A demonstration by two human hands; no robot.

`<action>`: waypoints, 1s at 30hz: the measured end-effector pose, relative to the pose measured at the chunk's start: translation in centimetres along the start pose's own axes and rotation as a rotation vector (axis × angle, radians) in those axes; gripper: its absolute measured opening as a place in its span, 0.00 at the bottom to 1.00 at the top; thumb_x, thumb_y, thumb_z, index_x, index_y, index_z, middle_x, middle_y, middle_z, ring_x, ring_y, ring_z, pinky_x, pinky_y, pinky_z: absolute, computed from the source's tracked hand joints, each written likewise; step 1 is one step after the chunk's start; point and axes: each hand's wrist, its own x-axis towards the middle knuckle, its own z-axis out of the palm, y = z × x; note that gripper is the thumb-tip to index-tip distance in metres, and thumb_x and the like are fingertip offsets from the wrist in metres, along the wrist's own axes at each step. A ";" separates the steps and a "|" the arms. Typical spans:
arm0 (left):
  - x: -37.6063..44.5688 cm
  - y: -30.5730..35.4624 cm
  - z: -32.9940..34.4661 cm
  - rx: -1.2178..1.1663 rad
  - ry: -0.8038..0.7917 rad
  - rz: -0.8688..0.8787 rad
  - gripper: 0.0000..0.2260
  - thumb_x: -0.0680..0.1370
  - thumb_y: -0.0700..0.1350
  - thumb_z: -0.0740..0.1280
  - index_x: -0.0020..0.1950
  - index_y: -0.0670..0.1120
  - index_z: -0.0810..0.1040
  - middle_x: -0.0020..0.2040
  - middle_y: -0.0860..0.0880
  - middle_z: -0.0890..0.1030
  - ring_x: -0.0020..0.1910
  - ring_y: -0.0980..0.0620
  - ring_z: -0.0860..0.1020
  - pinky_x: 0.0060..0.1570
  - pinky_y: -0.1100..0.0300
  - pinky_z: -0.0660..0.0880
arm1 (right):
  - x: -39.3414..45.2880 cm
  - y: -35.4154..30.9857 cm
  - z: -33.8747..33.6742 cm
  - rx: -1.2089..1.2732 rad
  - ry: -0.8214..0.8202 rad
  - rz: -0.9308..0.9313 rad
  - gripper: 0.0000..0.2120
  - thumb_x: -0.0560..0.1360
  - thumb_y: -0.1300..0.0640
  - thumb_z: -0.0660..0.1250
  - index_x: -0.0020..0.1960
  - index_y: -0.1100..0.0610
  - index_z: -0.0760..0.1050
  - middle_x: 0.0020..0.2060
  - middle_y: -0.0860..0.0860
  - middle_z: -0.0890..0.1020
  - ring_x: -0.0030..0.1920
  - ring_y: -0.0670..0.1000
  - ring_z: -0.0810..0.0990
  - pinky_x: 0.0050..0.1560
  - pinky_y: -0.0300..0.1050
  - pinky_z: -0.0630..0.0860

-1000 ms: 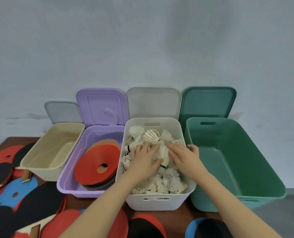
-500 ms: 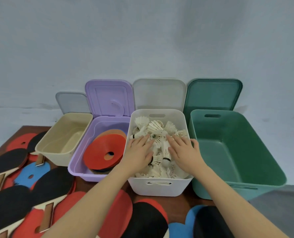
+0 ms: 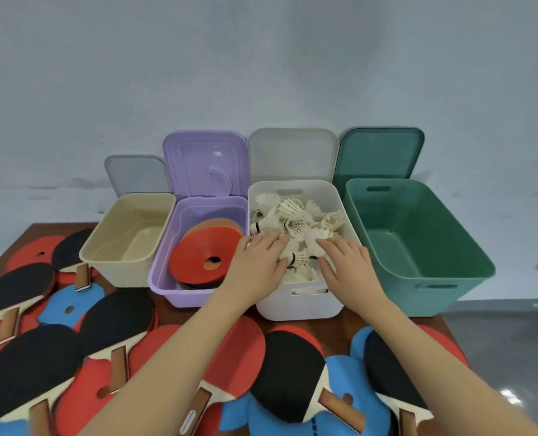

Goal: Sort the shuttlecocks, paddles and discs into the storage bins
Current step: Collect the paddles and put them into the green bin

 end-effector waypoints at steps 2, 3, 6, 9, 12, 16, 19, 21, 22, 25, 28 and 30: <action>-1.1 0.4 -0.2 -0.016 0.022 0.039 0.21 0.74 0.51 0.55 0.62 0.46 0.77 0.60 0.49 0.79 0.56 0.48 0.78 0.54 0.53 0.70 | -1.7 -0.7 -0.3 0.026 0.018 0.019 0.21 0.76 0.50 0.52 0.59 0.57 0.76 0.52 0.51 0.80 0.53 0.54 0.77 0.53 0.42 0.60; -1.6 0.7 -0.2 -0.022 0.033 0.053 0.20 0.74 0.50 0.55 0.61 0.46 0.78 0.59 0.48 0.79 0.55 0.48 0.79 0.53 0.53 0.72 | -2.6 -1.0 -0.4 0.042 0.026 0.028 0.20 0.76 0.50 0.53 0.59 0.57 0.76 0.52 0.51 0.80 0.53 0.54 0.77 0.53 0.42 0.60; -3.0 2.0 0.1 -0.087 0.037 0.057 0.21 0.73 0.50 0.55 0.60 0.45 0.79 0.58 0.47 0.80 0.54 0.47 0.79 0.53 0.51 0.72 | -5.4 -1.0 -0.8 0.084 0.004 0.048 0.19 0.76 0.51 0.53 0.59 0.56 0.76 0.53 0.50 0.80 0.54 0.52 0.76 0.52 0.41 0.63; -4.8 3.8 0.8 -0.166 0.001 0.030 0.23 0.74 0.52 0.53 0.63 0.45 0.76 0.62 0.47 0.78 0.60 0.46 0.75 0.59 0.50 0.67 | -8.2 0.1 -1.1 0.112 -0.015 0.095 0.20 0.75 0.50 0.53 0.59 0.57 0.76 0.51 0.50 0.80 0.51 0.54 0.77 0.51 0.45 0.68; -6.7 5.6 2.1 -0.187 -0.049 -0.053 0.20 0.78 0.50 0.56 0.68 0.48 0.71 0.67 0.49 0.73 0.66 0.48 0.69 0.62 0.55 0.58 | -11.0 2.1 -0.6 0.102 -0.068 0.155 0.18 0.76 0.50 0.57 0.60 0.57 0.76 0.50 0.50 0.80 0.48 0.55 0.78 0.48 0.48 0.70; -9.5 8.4 5.5 -0.170 -0.166 -0.201 0.20 0.80 0.51 0.56 0.72 0.51 0.64 0.71 0.54 0.67 0.69 0.53 0.63 0.63 0.59 0.56 | -15.0 5.4 1.0 -0.017 -0.297 0.304 0.22 0.76 0.45 0.61 0.67 0.53 0.70 0.57 0.55 0.76 0.54 0.60 0.76 0.52 0.52 0.70; -11.8 10.8 8.6 -0.135 -0.278 -0.359 0.22 0.80 0.55 0.56 0.73 0.51 0.63 0.72 0.52 0.65 0.70 0.50 0.62 0.65 0.55 0.58 | -17.9 7.5 2.0 -0.171 -0.518 0.389 0.32 0.75 0.35 0.56 0.74 0.47 0.57 0.69 0.57 0.65 0.64 0.62 0.69 0.62 0.53 0.66; -13.2 12.3 10.6 -0.141 -0.396 -0.498 0.25 0.79 0.58 0.55 0.74 0.51 0.61 0.74 0.49 0.60 0.72 0.46 0.59 0.67 0.49 0.58 | -19.7 8.5 2.6 -0.195 -0.611 0.448 0.37 0.72 0.30 0.54 0.75 0.45 0.51 0.74 0.56 0.57 0.69 0.64 0.62 0.66 0.56 0.61; -13.9 13.1 11.5 -0.151 -0.445 -0.567 0.26 0.78 0.60 0.55 0.74 0.52 0.59 0.75 0.48 0.58 0.72 0.43 0.56 0.68 0.46 0.57 | -20.5 8.9 2.8 -0.183 -0.643 0.488 0.40 0.70 0.27 0.54 0.75 0.44 0.48 0.75 0.56 0.53 0.71 0.65 0.57 0.68 0.58 0.58; -15.4 15.4 13.5 -0.142 -0.504 -0.736 0.32 0.75 0.67 0.54 0.75 0.54 0.55 0.77 0.47 0.51 0.74 0.39 0.50 0.68 0.41 0.53 | -22.5 9.8 3.5 -0.142 -0.705 0.574 0.46 0.65 0.24 0.56 0.75 0.41 0.43 0.76 0.53 0.45 0.72 0.67 0.48 0.67 0.65 0.54; -15.7 16.9 14.8 -0.104 -0.497 -0.834 0.38 0.72 0.72 0.53 0.76 0.55 0.50 0.78 0.48 0.47 0.74 0.37 0.44 0.70 0.38 0.48 | -23.5 10.2 4.1 -0.111 -0.690 0.584 0.47 0.64 0.24 0.58 0.74 0.39 0.41 0.76 0.50 0.42 0.73 0.66 0.44 0.67 0.68 0.55; -15.2 17.4 15.4 -0.096 -0.495 -0.875 0.39 0.71 0.72 0.53 0.76 0.56 0.47 0.78 0.48 0.44 0.74 0.36 0.41 0.69 0.35 0.44 | -23.7 10.5 4.5 -0.073 -0.665 0.598 0.47 0.64 0.24 0.59 0.74 0.38 0.41 0.76 0.50 0.42 0.73 0.66 0.43 0.67 0.68 0.55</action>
